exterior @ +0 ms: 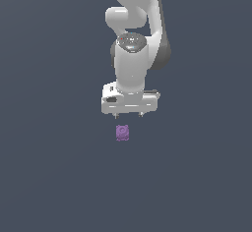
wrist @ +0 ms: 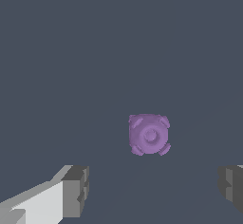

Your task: Pick up the object and move it to a goal position.

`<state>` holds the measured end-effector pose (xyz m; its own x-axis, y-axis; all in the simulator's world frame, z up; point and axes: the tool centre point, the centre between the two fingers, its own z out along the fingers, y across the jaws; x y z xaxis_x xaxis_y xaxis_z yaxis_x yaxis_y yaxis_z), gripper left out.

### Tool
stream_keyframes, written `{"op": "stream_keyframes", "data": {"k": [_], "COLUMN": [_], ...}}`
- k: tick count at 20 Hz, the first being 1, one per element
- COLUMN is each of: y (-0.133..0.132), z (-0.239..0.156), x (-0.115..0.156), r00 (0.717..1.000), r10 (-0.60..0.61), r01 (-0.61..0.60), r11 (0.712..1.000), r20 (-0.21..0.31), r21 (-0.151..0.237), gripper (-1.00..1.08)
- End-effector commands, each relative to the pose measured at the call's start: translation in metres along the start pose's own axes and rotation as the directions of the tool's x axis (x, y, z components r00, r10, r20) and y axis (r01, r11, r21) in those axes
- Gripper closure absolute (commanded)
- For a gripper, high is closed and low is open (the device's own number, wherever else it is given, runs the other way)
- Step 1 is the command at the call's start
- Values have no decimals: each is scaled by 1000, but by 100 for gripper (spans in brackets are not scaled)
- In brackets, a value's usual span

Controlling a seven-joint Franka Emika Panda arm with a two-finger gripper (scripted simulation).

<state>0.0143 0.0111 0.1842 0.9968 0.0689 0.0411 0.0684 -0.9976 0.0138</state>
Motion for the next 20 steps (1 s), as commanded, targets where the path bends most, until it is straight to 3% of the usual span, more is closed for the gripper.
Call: {"op": "stream_keyframes", "data": {"k": [1,10,20], "y": [0,9,12], "z": [0,5,16], "x": [0,-11,-9], "r00": [1000,999,999], "r10": [0,28,22], "r01": [0,-28,-22], "r11": [1000,1000,1000], "r20": [0,34,34], "r21": [0,6,6], "gripper": [-92,-92,-92]}}
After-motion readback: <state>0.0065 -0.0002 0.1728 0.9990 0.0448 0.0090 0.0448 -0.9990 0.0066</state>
